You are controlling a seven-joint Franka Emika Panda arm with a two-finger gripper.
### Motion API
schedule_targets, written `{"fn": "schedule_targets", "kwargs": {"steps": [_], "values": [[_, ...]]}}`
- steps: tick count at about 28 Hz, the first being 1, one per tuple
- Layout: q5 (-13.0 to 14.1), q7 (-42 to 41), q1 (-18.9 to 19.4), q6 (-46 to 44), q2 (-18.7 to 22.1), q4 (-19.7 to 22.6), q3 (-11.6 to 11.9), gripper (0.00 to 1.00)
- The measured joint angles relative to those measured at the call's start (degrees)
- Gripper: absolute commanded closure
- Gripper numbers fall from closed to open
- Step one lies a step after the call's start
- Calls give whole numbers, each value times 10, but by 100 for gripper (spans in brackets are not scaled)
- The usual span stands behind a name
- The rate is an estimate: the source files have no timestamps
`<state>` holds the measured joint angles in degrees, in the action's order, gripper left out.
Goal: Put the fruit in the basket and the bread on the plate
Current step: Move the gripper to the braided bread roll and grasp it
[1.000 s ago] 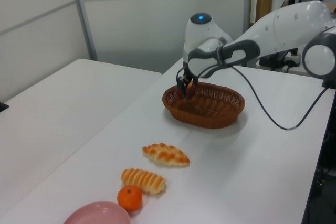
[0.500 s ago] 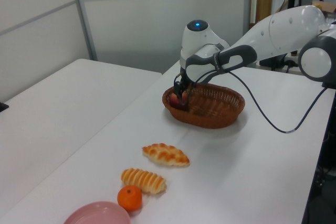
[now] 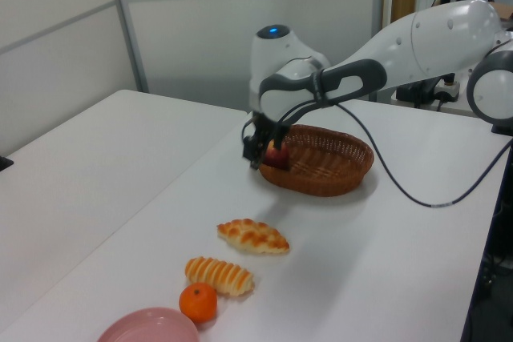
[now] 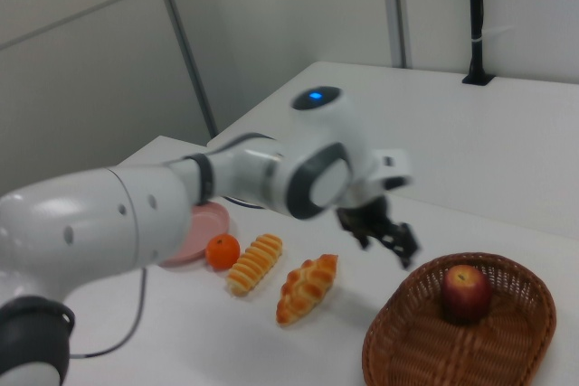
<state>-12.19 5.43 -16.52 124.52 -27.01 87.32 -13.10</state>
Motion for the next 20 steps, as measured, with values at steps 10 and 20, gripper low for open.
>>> {"fn": "schedule_targets", "kwargs": {"steps": [10,20], "values": [[1,96,134,-31,10,21,-3,0],[-3,119,170,-37,10,44,3,0]]}}
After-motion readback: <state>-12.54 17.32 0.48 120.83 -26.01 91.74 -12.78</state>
